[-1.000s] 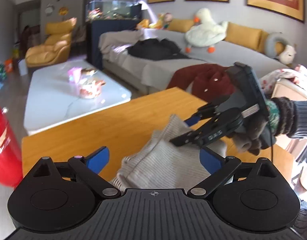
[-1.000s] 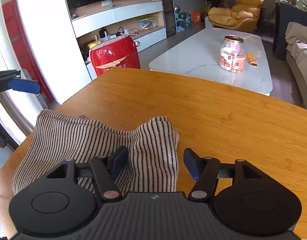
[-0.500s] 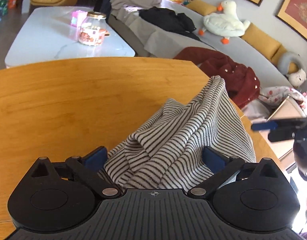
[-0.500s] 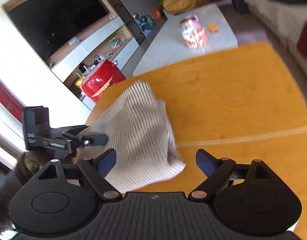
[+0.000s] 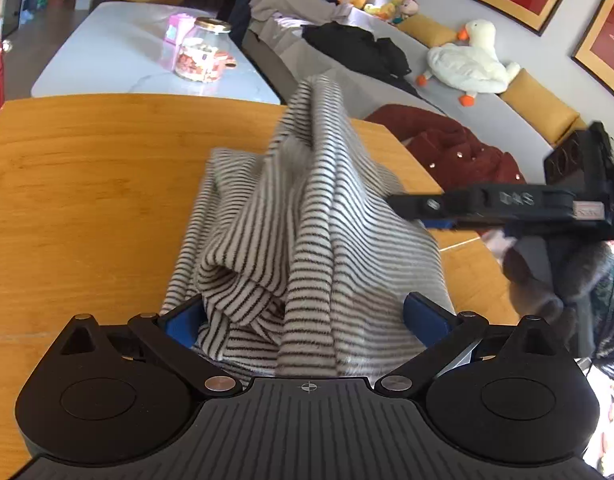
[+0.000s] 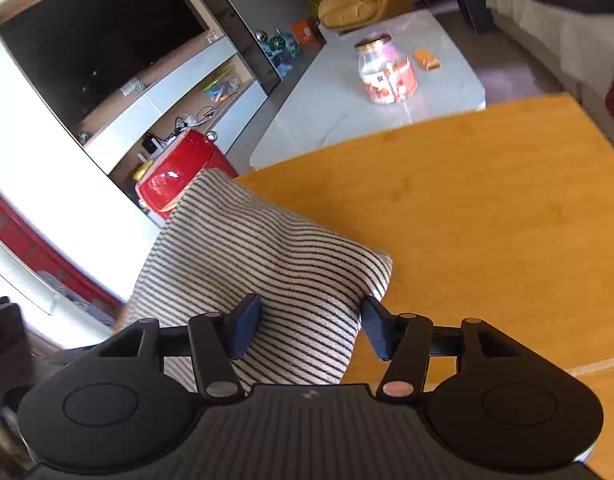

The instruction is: Fold clothes

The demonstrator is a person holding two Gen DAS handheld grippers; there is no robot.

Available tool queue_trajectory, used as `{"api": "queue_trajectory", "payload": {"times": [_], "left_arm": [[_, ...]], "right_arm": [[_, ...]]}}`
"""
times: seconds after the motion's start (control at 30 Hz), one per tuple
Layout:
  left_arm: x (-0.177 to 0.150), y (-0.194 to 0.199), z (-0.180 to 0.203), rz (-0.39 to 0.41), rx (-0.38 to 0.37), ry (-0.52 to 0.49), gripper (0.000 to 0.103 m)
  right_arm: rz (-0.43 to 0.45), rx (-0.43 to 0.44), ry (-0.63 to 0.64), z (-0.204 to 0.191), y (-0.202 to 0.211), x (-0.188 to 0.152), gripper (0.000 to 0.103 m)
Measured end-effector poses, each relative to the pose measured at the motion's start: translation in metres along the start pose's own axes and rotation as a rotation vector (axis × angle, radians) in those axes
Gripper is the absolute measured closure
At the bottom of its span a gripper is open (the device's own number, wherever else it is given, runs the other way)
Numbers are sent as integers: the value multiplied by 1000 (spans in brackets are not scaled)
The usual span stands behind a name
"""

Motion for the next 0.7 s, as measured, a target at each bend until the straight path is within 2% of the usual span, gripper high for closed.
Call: {"api": "queue_trajectory", "payload": {"times": [0.1, 0.17, 0.23, 0.3, 0.37, 0.43, 0.53, 0.6, 0.7], "left_arm": [[-15, -3, 30, -19, -113, 49, 0], [-25, -3, 50, -48, -198, 77, 0], [-32, 0, 61, -63, -232, 64, 0], [-26, 9, 61, -35, -220, 44, 0], [-14, 22, 50, 10, -203, 75, 0], [0, 35, 30, 68, -146, 110, 0], [20, 53, -10, 184, 49, 136, 0], [31, 61, -31, 240, 150, 164, 0], [40, 60, -39, 266, 182, 215, 0]], "right_arm": [[63, -76, 185, -6, -2, 20, 44], [81, -74, 243, -14, 6, 28, 40], [108, -50, 277, -21, 22, 29, 24], [137, -28, 321, -29, 40, 28, 20], [163, -17, 392, -39, 57, 18, 18], [178, -11, 480, -52, 69, 2, 15], [189, 15, 590, -78, 73, -27, 15], [195, 40, 654, -97, 72, -47, 15], [181, 27, 764, -116, 55, -74, 14]]}}
Point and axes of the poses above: each gripper's, at about its wrist camera, not at the fingertips, and y roughly against the way its jaws point, z to its right, x to its top, the point moved 10 cm from there along -y, roughly the way its jaws point, and after that the axes turned 11 degrees about z, right-handed, at the moved point
